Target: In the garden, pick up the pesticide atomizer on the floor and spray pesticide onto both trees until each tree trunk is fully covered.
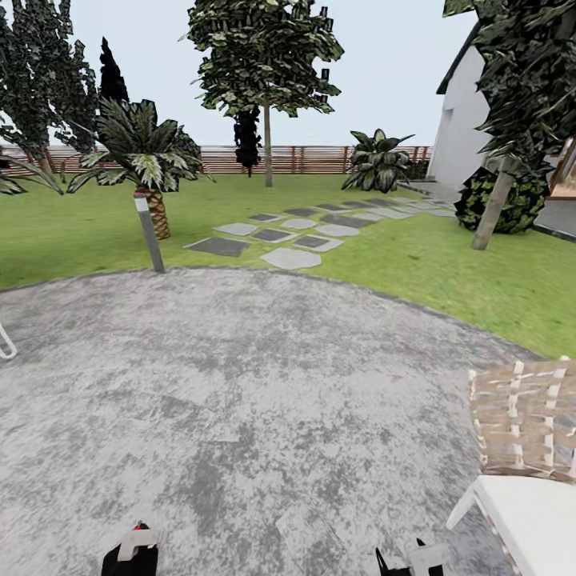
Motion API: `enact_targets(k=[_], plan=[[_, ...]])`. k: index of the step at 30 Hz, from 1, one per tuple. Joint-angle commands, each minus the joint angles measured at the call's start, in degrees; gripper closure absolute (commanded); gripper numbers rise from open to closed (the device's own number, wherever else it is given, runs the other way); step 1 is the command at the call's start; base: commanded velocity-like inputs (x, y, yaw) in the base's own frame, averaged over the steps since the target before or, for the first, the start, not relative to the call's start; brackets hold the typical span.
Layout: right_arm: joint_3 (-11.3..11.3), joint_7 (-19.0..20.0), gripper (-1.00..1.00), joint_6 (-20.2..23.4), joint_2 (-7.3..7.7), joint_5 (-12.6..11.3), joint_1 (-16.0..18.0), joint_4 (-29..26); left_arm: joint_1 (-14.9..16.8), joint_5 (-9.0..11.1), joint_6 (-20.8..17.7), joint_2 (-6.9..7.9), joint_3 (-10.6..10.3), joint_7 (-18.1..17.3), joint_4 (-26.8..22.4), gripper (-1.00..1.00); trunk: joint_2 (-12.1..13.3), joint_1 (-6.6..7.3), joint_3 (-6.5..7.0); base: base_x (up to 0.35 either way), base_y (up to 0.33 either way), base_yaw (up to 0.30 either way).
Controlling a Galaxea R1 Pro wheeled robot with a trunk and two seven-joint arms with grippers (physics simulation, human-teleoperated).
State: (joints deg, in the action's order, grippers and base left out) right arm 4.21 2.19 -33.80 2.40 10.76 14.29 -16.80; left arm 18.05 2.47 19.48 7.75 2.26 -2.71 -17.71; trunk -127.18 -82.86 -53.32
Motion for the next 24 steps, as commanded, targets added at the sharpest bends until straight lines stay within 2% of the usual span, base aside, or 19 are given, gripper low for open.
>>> enact_targets(k=[1, 11, 16, 24], plan=[[0.4, 0.2, -1.0, -0.2, -0.03, 0.4, 0.0, 0.0, 0.0, 0.3, 0.1, -0.01, 0.2, -0.3, 0.0, 1.0, 0.0, -0.02, -0.05, 0.34, 0.013, 0.002], [0.2, 0.5, -1.0, -0.1, -0.27, 0.4, 0.0, 5.4, 0.0, 0.3, 0.2, -0.07, 0.2, -0.3, 0.0, 1.0, 0.0, -0.02, -0.05, 0.34, 0.002, 0.0], [0.2, 0.4, -1.0, -0.1, -1.5, 0.4, 0.0, 7.4, 0.0, 0.3, 0.2, -0.04, 0.2, -0.3, 0.0, 1.0, 0.0, -0.02, -0.05, 0.34, 0.0, 0.0], [0.3, 0.4, -1.0, 0.0, -1.75, 0.5, 0.0, 8.7, 0.0, 0.3, 0.2, -0.04, 0.2, -0.3, 0.0, 1.0, 0.0, -0.02, -0.05, 0.34, 0.0, 0.0]])
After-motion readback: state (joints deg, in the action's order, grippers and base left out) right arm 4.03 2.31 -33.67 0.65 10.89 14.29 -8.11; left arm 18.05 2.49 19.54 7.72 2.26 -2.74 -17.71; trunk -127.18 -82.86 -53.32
